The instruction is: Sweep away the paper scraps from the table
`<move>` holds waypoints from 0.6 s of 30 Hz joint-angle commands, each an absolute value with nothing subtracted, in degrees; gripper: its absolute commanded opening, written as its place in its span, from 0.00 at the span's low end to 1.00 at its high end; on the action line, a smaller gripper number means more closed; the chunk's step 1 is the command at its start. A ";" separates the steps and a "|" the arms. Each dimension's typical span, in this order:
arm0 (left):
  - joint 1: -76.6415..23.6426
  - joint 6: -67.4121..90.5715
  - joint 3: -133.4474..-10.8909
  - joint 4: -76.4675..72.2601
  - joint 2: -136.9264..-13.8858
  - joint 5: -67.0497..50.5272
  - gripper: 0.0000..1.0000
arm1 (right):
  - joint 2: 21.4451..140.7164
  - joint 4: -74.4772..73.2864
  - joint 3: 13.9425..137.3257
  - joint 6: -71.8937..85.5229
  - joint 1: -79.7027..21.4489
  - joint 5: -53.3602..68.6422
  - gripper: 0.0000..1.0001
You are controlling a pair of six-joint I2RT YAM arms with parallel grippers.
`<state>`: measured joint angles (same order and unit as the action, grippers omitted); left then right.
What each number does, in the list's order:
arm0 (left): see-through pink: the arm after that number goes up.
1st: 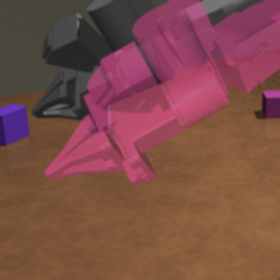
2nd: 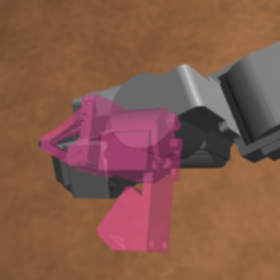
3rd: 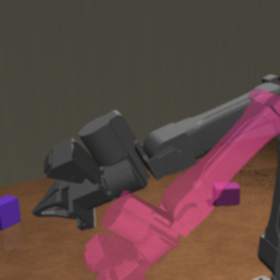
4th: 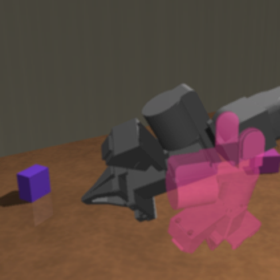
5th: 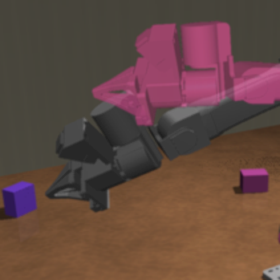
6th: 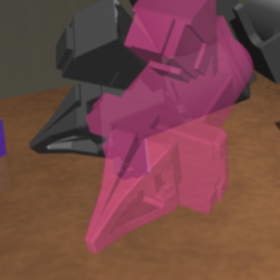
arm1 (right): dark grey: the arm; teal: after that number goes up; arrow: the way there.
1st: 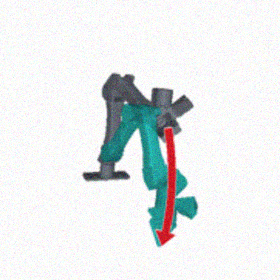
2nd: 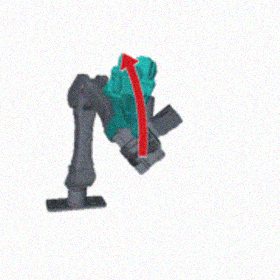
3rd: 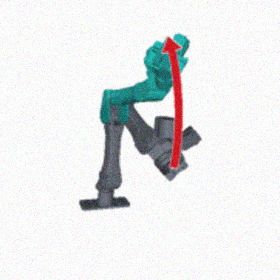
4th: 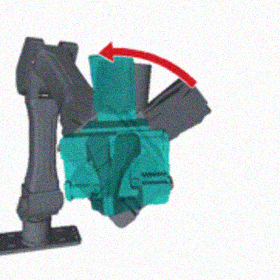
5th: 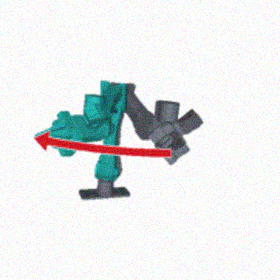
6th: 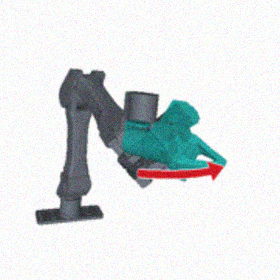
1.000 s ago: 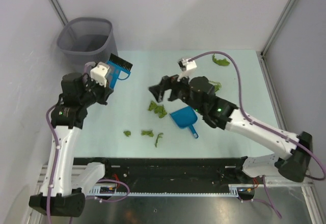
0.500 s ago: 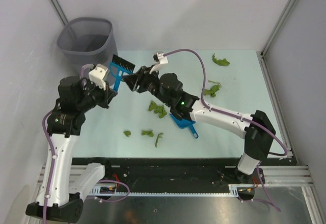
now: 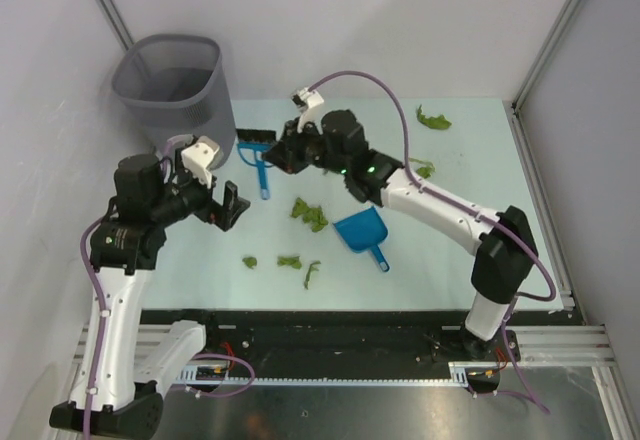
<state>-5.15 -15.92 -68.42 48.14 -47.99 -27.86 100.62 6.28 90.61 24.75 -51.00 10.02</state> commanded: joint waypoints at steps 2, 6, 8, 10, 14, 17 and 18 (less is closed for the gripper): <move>-5.45 -19.16 -72.33 50.98 -47.98 -40.92 1.00 | 91.68 -16.15 90.44 0.91 -44.91 39.09 0.00; -5.71 -18.98 -73.91 51.24 -50.18 -50.16 1.00 | 89.47 -30.54 92.01 -9.65 -45.09 40.34 0.00; -6.76 -19.86 -74.35 51.50 -50.19 -53.68 1.00 | 90.34 -34.52 93.51 -13.86 -46.14 40.61 0.00; -11.74 -19.52 -74.71 51.68 -50.71 -52.92 1.00 | 91.40 -38.92 96.83 -16.16 -48.85 40.17 0.00; -21.44 -18.90 -75.41 51.86 -51.94 -45.88 1.00 | 94.65 -45.34 103.70 -21.53 -52.99 41.57 0.00; -22.76 -20.39 -75.67 53.43 -52.56 -47.10 1.00 | 95.80 -46.23 105.99 -21.89 -53.44 40.61 0.00; -23.29 -20.83 -74.98 54.31 -52.56 -47.63 1.00 | 95.89 -45.53 106.26 -21.45 -53.44 40.69 0.00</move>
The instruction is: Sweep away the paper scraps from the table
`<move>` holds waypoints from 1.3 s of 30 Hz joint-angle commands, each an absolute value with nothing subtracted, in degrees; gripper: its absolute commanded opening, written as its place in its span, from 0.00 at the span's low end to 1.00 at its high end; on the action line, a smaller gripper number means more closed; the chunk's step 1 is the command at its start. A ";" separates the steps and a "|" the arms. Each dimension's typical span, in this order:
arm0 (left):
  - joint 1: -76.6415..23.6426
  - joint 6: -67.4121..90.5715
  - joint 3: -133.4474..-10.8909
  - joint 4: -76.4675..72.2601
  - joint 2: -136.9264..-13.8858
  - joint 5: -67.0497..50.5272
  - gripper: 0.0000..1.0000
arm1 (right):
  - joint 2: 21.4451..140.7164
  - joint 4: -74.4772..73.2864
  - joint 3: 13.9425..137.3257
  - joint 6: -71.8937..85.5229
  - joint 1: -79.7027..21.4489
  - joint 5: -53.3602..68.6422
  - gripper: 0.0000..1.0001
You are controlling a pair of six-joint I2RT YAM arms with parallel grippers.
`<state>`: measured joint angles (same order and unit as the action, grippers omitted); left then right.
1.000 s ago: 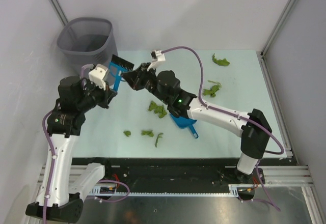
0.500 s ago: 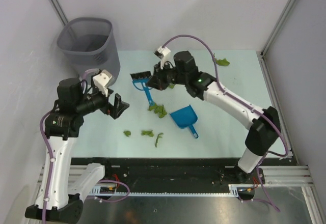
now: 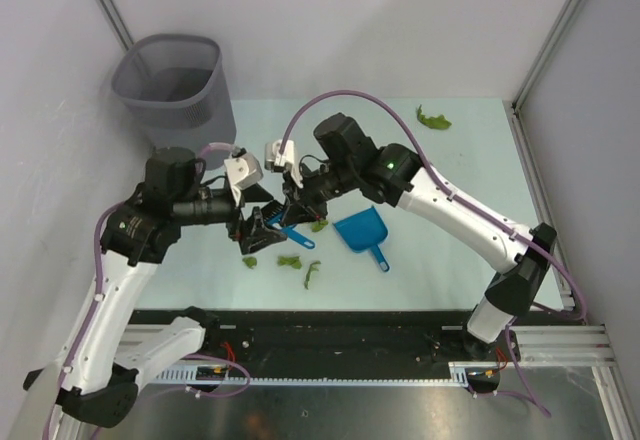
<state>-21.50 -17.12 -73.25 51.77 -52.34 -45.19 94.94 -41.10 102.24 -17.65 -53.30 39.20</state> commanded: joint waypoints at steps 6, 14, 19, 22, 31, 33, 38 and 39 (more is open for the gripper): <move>-24.96 -23.81 -73.30 55.98 -52.65 -44.82 0.51 | 95.36 -45.35 107.49 -21.97 -53.70 41.31 0.00; -27.24 -26.10 -72.25 57.83 -54.58 -45.62 0.42 | 94.66 -45.09 108.28 -22.15 -53.88 43.42 0.00; -27.42 -26.54 -72.77 58.45 -55.19 -47.02 0.05 | 93.25 -44.21 108.02 -22.32 -53.61 44.03 0.00; -27.33 -25.84 -74.09 58.45 -55.02 -47.11 0.00 | 92.99 -42.99 106.53 -20.93 -52.57 44.46 0.00; -19.71 -6.82 -89.86 54.67 -59.48 -43.24 0.00 | 72.00 7.26 65.62 25.28 -28.75 47.92 0.95; -17.50 -2.92 -94.46 53.88 -61.25 -46.99 0.00 | 69.54 15.50 61.80 33.53 -28.47 46.24 0.97; -16.26 6.23 -97.31 49.06 -62.41 -57.56 0.00 | 67.94 31.25 57.14 43.41 -34.08 42.90 0.98; -16.17 6.85 -96.42 48.61 -62.05 -57.92 0.00 | 67.68 33.12 57.04 44.98 -34.97 40.72 0.98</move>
<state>-16.47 -3.03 -97.06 52.01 -63.07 -49.34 70.59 11.22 58.02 31.09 -30.87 45.28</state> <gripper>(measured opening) 0.039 0.983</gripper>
